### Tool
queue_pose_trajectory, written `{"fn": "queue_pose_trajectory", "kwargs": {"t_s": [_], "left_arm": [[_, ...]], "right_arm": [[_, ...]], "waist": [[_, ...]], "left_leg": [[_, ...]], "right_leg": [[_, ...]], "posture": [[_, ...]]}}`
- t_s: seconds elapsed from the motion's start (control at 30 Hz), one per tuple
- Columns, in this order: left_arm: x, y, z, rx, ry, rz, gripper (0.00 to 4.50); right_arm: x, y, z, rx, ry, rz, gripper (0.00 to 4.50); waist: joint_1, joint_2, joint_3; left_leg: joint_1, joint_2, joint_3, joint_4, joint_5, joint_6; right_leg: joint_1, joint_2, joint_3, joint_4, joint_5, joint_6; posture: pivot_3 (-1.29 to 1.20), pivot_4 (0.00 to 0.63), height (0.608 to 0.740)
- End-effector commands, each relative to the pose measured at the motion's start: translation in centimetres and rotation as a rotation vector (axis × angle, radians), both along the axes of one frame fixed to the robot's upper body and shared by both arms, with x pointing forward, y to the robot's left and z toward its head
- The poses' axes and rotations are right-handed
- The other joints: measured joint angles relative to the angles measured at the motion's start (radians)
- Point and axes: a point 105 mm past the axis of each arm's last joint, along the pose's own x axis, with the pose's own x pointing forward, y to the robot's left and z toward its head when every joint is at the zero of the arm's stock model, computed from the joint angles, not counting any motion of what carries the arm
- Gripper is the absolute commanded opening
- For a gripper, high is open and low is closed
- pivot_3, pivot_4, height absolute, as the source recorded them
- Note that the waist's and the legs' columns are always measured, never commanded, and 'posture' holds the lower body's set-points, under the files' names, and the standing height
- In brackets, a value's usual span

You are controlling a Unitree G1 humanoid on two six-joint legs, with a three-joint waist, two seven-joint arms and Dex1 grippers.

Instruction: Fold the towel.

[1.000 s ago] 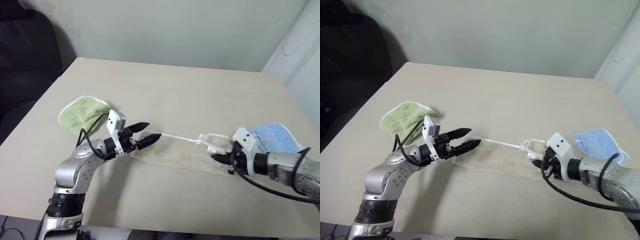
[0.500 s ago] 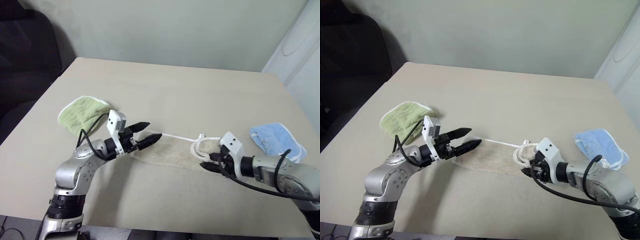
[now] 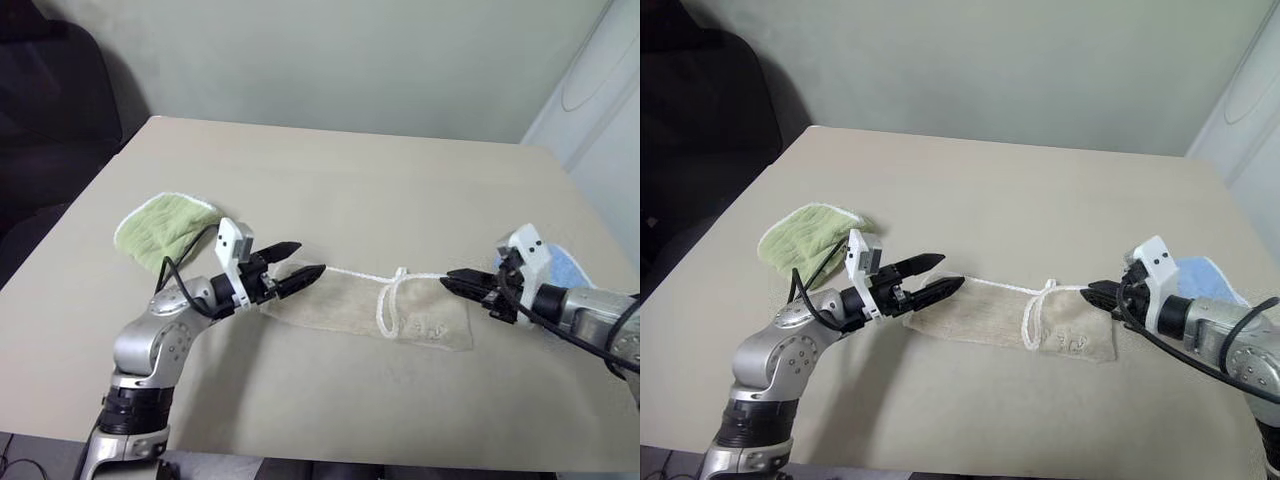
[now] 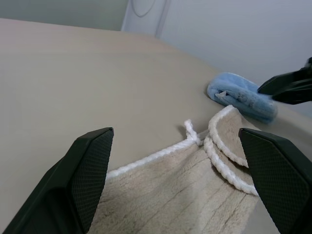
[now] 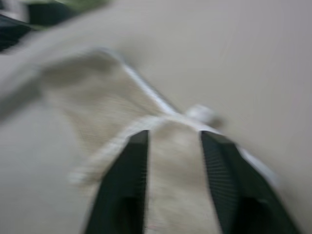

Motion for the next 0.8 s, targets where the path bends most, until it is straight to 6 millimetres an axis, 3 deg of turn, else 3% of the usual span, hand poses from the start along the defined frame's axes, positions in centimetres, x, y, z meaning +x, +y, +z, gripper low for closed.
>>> {"fn": "queue_pose_trajectory", "kwargs": {"t_s": [0.03, 0.3, 0.43, 0.53, 0.8], "left_arm": [[0.1, -0.1, 1.3, -0.007, -0.058, -0.008, 4.50], [0.0, 0.9, 1.2, -0.002, -0.053, 0.031, 4.50], [-0.4, 1.2, 1.2, -0.001, -0.052, 0.048, 4.50], [-0.6, 1.8, 1.2, -0.001, -0.048, 0.069, 4.50], [-1.5, 5.7, 2.7, -0.125, 0.014, 0.181, 4.50]], "right_arm": [[0.3, 1.1, -0.8, -0.040, -0.025, 0.052, 0.02], [1.0, 0.8, -7.9, -0.156, 0.090, 0.030, 0.02], [1.1, 0.7, -9.1, -0.166, 0.097, 0.028, 0.02], [0.8, 0.7, -7.9, -0.140, 0.050, 0.050, 0.02], [0.4, 0.7, 1.0, 0.031, -0.176, 0.108, 0.02]], "waist": [[0.000, 0.000, 0.000], [0.001, 0.000, 0.000], [-0.001, -0.002, 0.000], [-0.001, -0.003, 0.000], [-0.001, 0.000, 0.003]], "left_leg": [[0.000, 0.000, 0.000, 0.000, 0.000, 0.000], [0.001, 0.000, 0.000, 0.000, 0.001, 0.002], [0.004, 0.000, 0.000, 0.000, 0.000, 0.001], [0.008, 0.000, 0.000, 0.000, 0.000, 0.000], [0.005, 0.000, 0.000, -0.001, -0.002, -0.001]], "right_leg": [[0.000, 0.000, 0.000, 0.000, 0.000, 0.000], [0.001, 0.000, 0.000, -0.001, 0.001, 0.001], [0.004, 0.000, 0.000, -0.001, 0.001, 0.001], [0.007, 0.000, 0.000, -0.001, -0.004, 0.010], [0.004, 0.000, 0.000, -0.001, -0.003, 0.005]], "posture": [[0.00, 0.150, 0.740], [0.00, 0.150, 0.740], [0.00, 0.150, 0.740], [0.00, 0.150, 0.740], [0.00, 0.150, 0.740]]}}
